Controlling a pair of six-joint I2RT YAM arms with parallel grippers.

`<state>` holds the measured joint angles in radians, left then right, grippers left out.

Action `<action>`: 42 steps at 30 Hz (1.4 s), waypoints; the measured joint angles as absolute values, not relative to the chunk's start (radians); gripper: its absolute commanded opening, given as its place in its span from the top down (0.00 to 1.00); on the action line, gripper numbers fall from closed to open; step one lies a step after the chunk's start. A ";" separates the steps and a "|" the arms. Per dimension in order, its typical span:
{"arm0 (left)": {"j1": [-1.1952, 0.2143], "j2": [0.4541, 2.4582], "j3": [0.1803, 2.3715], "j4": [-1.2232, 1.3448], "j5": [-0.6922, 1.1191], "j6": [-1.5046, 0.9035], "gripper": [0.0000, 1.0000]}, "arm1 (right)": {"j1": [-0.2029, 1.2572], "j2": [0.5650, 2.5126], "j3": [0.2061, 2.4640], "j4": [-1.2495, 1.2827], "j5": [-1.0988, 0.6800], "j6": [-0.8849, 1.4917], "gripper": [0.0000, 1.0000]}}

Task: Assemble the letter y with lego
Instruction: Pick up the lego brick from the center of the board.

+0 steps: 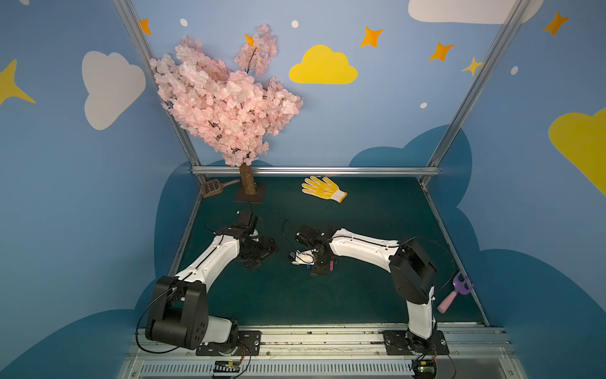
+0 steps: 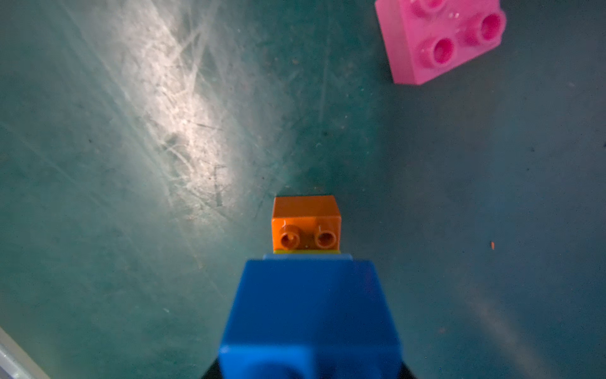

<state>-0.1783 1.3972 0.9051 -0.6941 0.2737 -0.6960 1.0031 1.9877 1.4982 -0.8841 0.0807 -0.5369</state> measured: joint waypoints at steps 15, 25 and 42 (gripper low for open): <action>-0.178 1.397 0.905 -0.694 0.274 -0.696 0.06 | 0.996 2.004 1.524 -0.909 0.066 -0.539 0.64; -0.178 1.397 0.905 -0.694 0.273 -0.691 0.06 | 0.997 2.033 1.533 -0.907 0.043 -0.539 0.59; -0.178 1.397 0.905 -0.694 0.273 -0.680 0.06 | 0.997 2.068 1.533 -0.902 0.017 -0.537 0.59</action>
